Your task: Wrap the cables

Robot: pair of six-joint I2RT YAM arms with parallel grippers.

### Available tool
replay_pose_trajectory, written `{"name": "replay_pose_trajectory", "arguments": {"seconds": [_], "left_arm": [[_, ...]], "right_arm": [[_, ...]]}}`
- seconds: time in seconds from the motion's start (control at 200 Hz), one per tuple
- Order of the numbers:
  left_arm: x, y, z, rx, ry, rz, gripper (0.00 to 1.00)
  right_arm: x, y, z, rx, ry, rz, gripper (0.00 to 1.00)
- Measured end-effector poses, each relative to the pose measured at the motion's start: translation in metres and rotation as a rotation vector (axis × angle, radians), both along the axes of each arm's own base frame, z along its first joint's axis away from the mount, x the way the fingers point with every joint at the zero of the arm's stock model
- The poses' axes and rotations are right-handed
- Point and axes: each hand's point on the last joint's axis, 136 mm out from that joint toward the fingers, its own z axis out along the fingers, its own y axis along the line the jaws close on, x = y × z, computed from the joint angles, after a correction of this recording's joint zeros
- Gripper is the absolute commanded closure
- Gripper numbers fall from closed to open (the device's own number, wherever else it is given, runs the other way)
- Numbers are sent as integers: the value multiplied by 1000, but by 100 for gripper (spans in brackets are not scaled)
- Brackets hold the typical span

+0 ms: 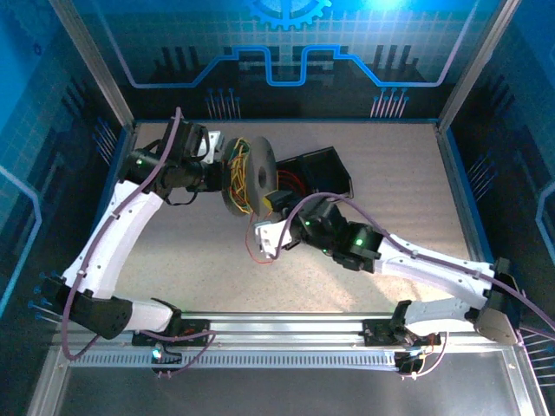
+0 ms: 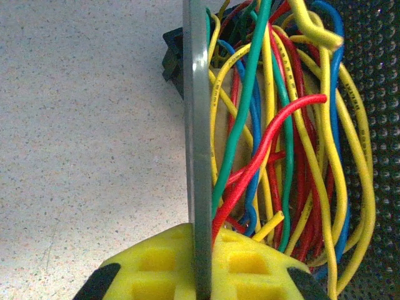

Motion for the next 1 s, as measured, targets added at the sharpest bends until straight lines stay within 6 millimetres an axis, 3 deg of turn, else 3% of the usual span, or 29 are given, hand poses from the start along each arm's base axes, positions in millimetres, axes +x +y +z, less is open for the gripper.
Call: {"name": "replay_pose_trajectory", "arguments": {"seconds": [0.105, 0.335, 0.455, 0.625, 0.801, 1.001], "left_arm": [[1, -1, -2, 1, 4, -1, 100], [1, -1, -1, 1, 5, -2, 100], [0, -3, -1, -9, 8, -9, 100], [-2, -6, 6, -41, 7, -18, 100], [10, 4, 40, -156, -68, 44, 100], [-4, 4, 71, -295, -101, 28, 100]], "right_arm": [[5, 4, -15, -72, -32, -2, 35], [12, 4, -18, -110, -61, -21, 63], [16, 3, -14, -104, -54, -36, 100], [36, -17, -17, -56, 67, -142, 100], [72, -70, -23, 132, 256, -410, 100], [128, -176, -33, 467, 485, -857, 100]]}}
